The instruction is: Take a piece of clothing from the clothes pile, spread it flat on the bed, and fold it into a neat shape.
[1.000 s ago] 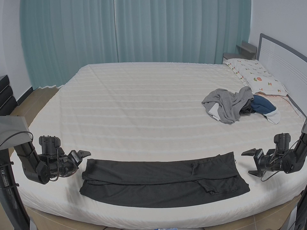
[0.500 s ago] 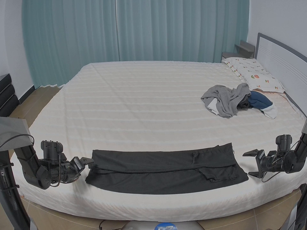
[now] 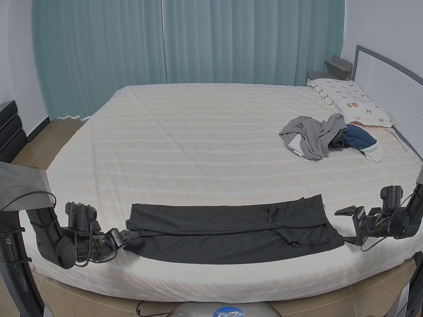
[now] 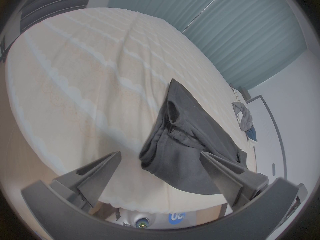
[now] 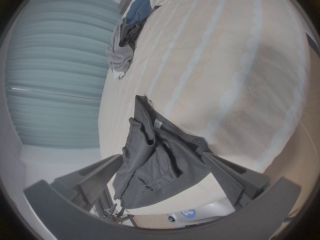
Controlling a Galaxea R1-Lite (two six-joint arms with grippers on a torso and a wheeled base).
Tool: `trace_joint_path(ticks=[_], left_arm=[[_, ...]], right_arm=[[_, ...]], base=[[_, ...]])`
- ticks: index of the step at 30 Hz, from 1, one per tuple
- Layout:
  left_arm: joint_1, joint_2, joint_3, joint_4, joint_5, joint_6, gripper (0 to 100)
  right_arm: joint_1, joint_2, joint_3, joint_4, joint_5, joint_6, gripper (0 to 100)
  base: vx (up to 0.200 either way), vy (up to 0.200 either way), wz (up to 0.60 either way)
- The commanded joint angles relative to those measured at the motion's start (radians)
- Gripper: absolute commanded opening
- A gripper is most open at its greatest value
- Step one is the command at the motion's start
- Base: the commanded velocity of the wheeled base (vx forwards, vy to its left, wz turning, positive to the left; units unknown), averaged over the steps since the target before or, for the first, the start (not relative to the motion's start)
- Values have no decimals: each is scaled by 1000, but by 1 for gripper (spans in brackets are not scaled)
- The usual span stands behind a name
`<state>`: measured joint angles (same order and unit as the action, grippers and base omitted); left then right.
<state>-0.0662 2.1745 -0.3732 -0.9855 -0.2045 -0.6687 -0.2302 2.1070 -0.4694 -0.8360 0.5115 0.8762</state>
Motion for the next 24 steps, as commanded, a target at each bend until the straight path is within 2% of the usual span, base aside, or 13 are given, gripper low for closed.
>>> trace_joint_path(ticks=[1,2,3,7,13,24], left_arm=[[-29,31,-10,-2,19,-5,100],[-34,36,-12,-2,25,-6,100],[-35,39,-12,-2,28,-6,0],[-37,36,-12,-2,46,-8,0],[-53,31,5,13,146,35,0],[-52,22,40,54,165,112,0]], right_arm=[[0,1,1,0,1,0,100],[0,1,0,0,1,0,100],[2,1,0,0,1,0,100],[2,1,1,0,1,0,100],[2,-1,1,0,1,0,100],[3,1,3,0,-1,0,100]], base=[[0,0,0],[0,0,0],[0,0,0],[0,0,0],[0,0,0],[0,0,0]])
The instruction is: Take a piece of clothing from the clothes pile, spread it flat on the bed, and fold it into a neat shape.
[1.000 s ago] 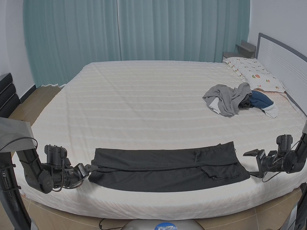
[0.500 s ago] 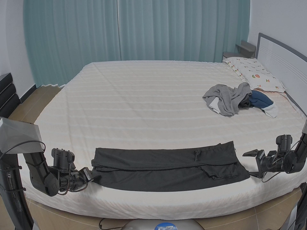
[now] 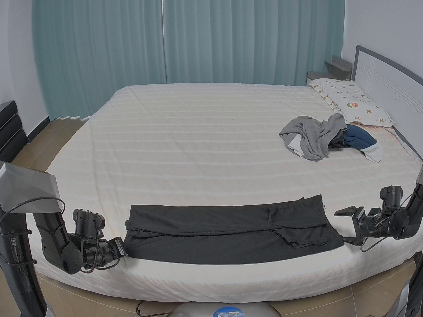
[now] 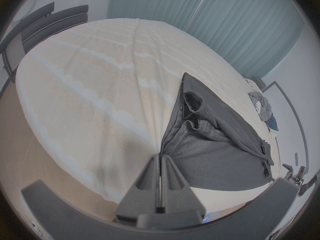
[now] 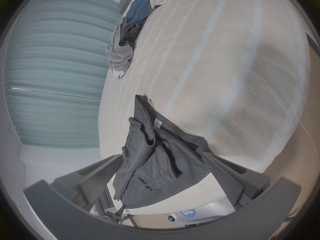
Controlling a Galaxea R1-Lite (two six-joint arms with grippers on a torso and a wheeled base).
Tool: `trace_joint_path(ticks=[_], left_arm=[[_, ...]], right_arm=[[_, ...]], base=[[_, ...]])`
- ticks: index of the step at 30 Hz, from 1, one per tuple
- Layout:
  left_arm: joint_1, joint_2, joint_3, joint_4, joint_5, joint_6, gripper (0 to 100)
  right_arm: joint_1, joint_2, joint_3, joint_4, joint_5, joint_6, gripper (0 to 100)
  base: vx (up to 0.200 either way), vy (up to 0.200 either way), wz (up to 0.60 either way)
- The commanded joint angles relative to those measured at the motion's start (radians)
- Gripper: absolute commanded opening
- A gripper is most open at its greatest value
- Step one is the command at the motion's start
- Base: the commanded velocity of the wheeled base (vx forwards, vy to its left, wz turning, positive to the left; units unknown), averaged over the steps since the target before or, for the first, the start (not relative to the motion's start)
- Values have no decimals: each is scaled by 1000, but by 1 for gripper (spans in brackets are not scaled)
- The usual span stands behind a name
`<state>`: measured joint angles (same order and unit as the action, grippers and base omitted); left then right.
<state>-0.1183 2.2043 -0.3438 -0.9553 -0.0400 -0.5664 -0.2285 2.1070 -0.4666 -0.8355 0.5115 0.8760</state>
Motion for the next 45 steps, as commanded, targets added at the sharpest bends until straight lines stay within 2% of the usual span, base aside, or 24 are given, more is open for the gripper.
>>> trace_joint_path(ticks=[1,5,6,12,22,25,32,35,42,45], left_arm=[[-1,-15,8,36,2,10,0],[-1,-24,9,47,2,11,0],[-1,-26,9,47,2,11,100],[3,-37,-3,41,0,5,100],[28,-196,-84,59,-24,-7,100],[17,-187,-141,89,-46,-9,100],[23,-54,-333,198,-190,20,100],[25,9,-391,227,-193,37,100],[17,26,-394,225,-190,46,100],[26,55,-392,221,-195,94,100]], right_arm=[[1,1,0,0,-1,-2,100],[1,1,0,0,-1,0,100],[1,1,0,0,-1,0,100],[1,1,0,0,-1,-2,100],[6,4,0,0,-1,-3,100],[6,4,0,0,-2,-3,100],[6,5,0,0,-2,-3,100],[8,7,2,0,-2,-9,100],[9,8,5,0,-4,-20,100],[9,8,6,0,-4,-20,100]], base=[[0,0,0],[0,0,0],[0,0,0],[0,0,0],[0,0,0],[0,0,0],[0,0,0],[0,0,0],[0,0,0],[0,0,0]])
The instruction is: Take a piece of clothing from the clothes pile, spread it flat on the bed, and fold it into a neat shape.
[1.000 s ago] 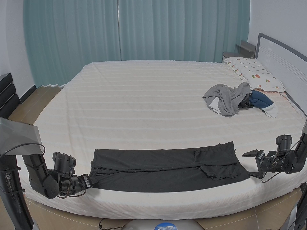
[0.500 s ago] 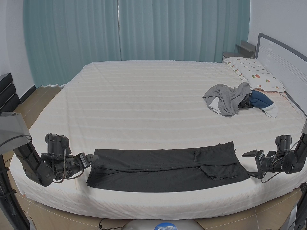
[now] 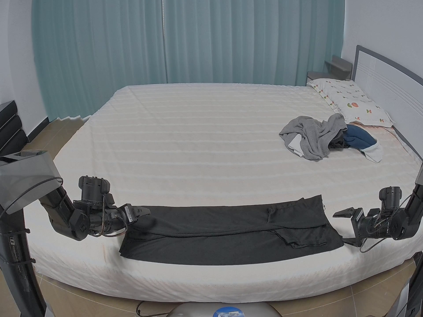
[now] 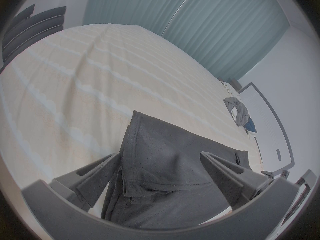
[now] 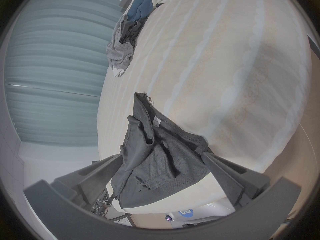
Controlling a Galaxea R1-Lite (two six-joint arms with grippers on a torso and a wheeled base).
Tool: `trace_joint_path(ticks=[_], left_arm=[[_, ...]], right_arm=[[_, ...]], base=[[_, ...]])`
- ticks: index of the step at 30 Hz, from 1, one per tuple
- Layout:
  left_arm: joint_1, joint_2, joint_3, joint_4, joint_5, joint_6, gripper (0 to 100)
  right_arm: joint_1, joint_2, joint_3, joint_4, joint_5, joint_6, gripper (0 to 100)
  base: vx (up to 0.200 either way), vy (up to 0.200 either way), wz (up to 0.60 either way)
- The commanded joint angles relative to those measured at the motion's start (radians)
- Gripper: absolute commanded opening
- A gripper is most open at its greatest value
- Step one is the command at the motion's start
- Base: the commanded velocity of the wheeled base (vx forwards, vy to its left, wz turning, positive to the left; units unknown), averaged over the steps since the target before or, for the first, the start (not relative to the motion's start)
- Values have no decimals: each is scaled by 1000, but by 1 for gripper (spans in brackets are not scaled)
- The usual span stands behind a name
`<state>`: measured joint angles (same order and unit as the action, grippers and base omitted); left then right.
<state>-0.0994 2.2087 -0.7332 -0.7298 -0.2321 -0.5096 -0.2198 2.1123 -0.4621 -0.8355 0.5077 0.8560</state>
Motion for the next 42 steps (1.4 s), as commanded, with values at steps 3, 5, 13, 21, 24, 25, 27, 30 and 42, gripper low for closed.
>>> trace_joint_path(ticks=[3,5,13,21,24,25,27,30,42], left_arm=[[13,65,8,-14,-3,77,100],[13,66,14,-20,-1,86,100],[21,74,31,-33,-9,128,100],[6,71,32,-34,4,137,100],[-5,65,37,-60,8,137,100],[-10,66,51,-80,10,137,100],[-19,74,60,-112,10,134,100],[-22,85,61,-137,14,132,100],[-22,75,48,-134,51,115,0]], right_arm=[[0,3,2,0,0,-2,100],[0,3,2,0,0,-2,100],[0,3,2,0,0,-2,100],[0,5,2,1,2,-15,100],[0,5,3,0,0,-15,100],[0,5,3,0,0,-15,100],[0,5,3,1,2,-15,100],[0,5,3,0,0,-15,100],[0,5,3,0,0,-17,100]], base=[[0,0,0],[0,0,0],[0,0,0],[0,0,0],[0,0,0],[0,0,0],[0,0,0],[0,0,0],[0,0,0]])
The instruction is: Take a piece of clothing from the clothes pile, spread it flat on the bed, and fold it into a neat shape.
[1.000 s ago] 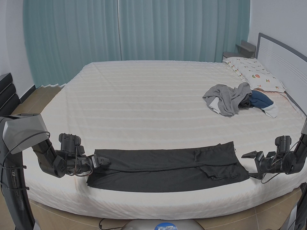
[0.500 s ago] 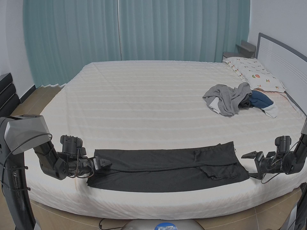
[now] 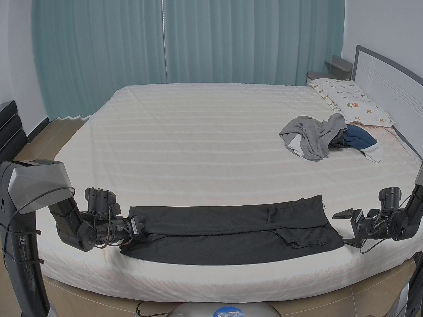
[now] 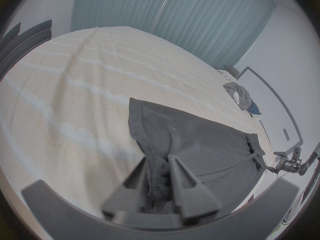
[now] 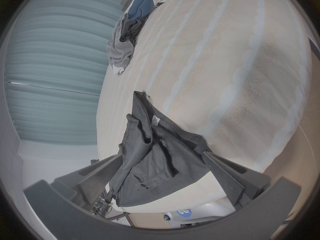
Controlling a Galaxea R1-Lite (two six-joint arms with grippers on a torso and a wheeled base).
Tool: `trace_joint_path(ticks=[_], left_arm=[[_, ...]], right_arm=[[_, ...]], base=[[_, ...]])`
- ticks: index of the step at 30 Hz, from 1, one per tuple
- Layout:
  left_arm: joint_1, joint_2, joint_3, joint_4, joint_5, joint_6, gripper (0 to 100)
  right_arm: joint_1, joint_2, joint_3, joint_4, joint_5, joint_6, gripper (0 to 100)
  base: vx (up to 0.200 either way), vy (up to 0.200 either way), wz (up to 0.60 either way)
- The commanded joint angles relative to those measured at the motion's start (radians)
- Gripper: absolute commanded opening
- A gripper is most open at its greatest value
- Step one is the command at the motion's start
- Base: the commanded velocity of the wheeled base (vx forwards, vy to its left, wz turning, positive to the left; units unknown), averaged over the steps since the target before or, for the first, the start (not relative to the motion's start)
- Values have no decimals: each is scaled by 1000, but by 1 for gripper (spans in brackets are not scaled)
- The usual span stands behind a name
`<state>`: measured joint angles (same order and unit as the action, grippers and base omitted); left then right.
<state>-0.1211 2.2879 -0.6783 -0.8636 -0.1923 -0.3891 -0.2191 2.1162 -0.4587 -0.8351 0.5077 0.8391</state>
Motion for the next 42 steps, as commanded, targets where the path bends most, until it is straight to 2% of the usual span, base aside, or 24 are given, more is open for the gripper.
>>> trace_joint_path(ticks=[1,17,22,27,29,31,42], left_arm=[[-2,-7,-7,-2,11,-8,0],[-2,-10,-12,-2,13,-30,0],[-5,-11,-29,-3,13,-63,0],[-5,-10,-58,-3,14,-106,0],[-6,-18,-78,-3,16,-172,0],[-9,-19,-84,-3,17,-185,0],[-43,-42,-86,-2,31,-237,0]], right_arm=[[0,1,0,-1,2,0,100],[-2,1,-3,-1,2,1,100],[-34,-12,-29,-1,5,17,100],[-60,-7,-41,-1,6,17,100],[-60,5,-43,-1,6,15,100],[-57,7,-43,-1,6,15,100],[-60,-1,-51,-1,32,51,100]], base=[[0,0,0],[-13,0,0],[-200,0,0],[0,0,0],[0,0,0],[0,0,0],[0,-200,0]])
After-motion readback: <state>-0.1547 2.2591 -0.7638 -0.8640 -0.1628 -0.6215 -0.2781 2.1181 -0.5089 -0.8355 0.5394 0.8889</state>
